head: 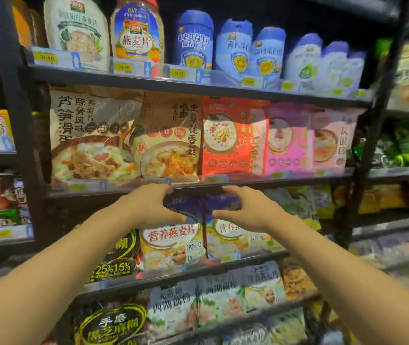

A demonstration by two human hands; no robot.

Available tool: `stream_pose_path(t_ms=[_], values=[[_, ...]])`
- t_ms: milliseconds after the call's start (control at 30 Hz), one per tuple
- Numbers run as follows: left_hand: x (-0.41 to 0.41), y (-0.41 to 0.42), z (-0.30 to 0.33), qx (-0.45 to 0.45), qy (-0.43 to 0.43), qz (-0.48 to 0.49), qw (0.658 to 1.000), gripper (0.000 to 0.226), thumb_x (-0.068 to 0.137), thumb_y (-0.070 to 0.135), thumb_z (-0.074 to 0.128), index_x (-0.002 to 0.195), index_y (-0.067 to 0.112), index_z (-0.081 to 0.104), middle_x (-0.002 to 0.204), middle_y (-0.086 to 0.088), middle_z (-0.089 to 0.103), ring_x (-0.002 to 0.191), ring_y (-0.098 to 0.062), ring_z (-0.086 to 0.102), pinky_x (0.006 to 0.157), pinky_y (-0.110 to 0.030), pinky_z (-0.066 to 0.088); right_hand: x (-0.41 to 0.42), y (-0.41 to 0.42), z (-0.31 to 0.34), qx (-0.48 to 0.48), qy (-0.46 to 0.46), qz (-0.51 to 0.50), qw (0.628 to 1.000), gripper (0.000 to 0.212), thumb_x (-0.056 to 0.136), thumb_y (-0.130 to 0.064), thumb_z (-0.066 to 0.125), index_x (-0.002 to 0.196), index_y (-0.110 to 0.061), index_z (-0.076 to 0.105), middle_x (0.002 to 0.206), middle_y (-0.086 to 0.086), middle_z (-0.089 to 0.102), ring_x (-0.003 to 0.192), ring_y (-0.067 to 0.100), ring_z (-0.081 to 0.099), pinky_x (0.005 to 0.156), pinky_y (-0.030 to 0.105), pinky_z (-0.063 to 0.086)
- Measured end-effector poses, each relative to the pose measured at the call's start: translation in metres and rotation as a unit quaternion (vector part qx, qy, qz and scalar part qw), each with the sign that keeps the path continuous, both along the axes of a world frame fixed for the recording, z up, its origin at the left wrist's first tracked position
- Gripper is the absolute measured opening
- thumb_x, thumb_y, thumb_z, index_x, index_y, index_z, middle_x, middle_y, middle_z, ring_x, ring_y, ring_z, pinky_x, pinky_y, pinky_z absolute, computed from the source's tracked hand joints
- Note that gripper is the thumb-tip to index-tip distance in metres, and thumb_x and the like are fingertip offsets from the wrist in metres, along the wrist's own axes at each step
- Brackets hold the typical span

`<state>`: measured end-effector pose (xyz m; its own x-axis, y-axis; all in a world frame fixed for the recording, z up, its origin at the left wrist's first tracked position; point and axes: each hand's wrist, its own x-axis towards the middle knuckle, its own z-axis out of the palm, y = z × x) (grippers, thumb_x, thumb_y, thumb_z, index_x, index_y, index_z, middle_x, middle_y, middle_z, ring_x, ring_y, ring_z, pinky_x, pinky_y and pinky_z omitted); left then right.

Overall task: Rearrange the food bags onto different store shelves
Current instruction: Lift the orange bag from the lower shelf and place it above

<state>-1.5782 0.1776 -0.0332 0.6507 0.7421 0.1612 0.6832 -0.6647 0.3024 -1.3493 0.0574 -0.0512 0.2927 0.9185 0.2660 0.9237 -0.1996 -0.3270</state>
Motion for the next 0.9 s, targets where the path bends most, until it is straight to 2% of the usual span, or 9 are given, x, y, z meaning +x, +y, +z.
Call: stream_pose_path(t_ms=[100, 267, 400, 533, 700, 900], values=[[0.023, -0.031, -0.004, -0.001, -0.007, 0.012, 1.0, 0.102, 0.07, 0.072, 0.072, 0.152, 0.022, 0.041, 0.153, 0.001, 0.049, 0.135, -0.021, 0.052, 0.107, -0.039, 0.046, 0.021, -0.027, 0.0, 0.007, 0.001, 0.015, 1.0, 0.091, 0.079, -0.075, 0.062, 0.155, -0.033, 0.033, 0.154, 0.001, 0.044, 0.139, 0.023, 0.043, 0.109, 0.048, 0.042], [0.057, -0.084, -0.011, 0.01, -0.01, 0.052, 0.999, 0.094, 0.078, 0.067, 0.072, 0.153, 0.022, 0.039, 0.156, 0.003, 0.046, 0.137, -0.02, 0.05, 0.107, -0.036, 0.044, 0.053, -0.064, -0.001, -0.004, -0.013, 0.048, 0.999, 0.093, 0.078, -0.078, 0.06, 0.155, -0.038, 0.03, 0.152, 0.0, 0.045, 0.139, 0.024, 0.043, 0.106, 0.051, 0.044], [0.072, -0.123, -0.017, -0.01, -0.025, 0.079, 0.996, 0.087, 0.08, 0.063, 0.073, 0.152, 0.023, 0.043, 0.152, 0.002, 0.051, 0.135, -0.019, 0.052, 0.105, -0.034, 0.043, 0.073, -0.086, -0.004, -0.012, -0.017, 0.084, 0.996, 0.091, 0.078, -0.079, 0.059, 0.154, -0.039, 0.03, 0.153, 0.001, 0.044, 0.139, 0.026, 0.042, 0.106, 0.053, 0.043], [0.073, -0.158, -0.025, -0.027, -0.021, 0.114, 0.993, 0.09, 0.079, 0.062, 0.074, 0.153, 0.024, 0.039, 0.15, 0.001, 0.053, 0.13, -0.022, 0.055, 0.103, -0.035, 0.045, 0.08, -0.105, -0.01, -0.014, -0.013, 0.108, 0.994, 0.092, 0.077, -0.079, 0.059, 0.154, -0.036, 0.032, 0.156, 0.001, 0.041, 0.141, 0.026, 0.041, 0.11, 0.053, 0.04], [0.061, -0.199, -0.034, -0.058, 0.003, 0.132, 0.99, 0.089, 0.077, 0.066, 0.073, 0.151, 0.026, 0.043, 0.147, 0.002, 0.055, 0.128, -0.022, 0.056, 0.107, -0.043, 0.046, 0.074, -0.136, -0.016, -0.033, 0.008, 0.131, 0.991, 0.095, 0.077, -0.079, 0.059, 0.156, -0.034, 0.03, 0.158, 0.0, 0.039, 0.138, 0.027, 0.045, 0.108, 0.052, 0.041], [0.042, -0.243, -0.032, -0.058, -0.002, 0.129, 0.99, 0.09, 0.079, 0.064, 0.072, 0.152, 0.024, 0.04, 0.145, -0.001, 0.057, 0.127, -0.024, 0.057, 0.106, -0.042, 0.047, 0.057, -0.181, -0.016, -0.04, 0.004, 0.13, 0.991, 0.095, 0.078, -0.076, 0.061, 0.156, -0.034, 0.027, 0.16, 0.0, 0.037, 0.143, 0.026, 0.039, 0.112, 0.05, 0.038]])
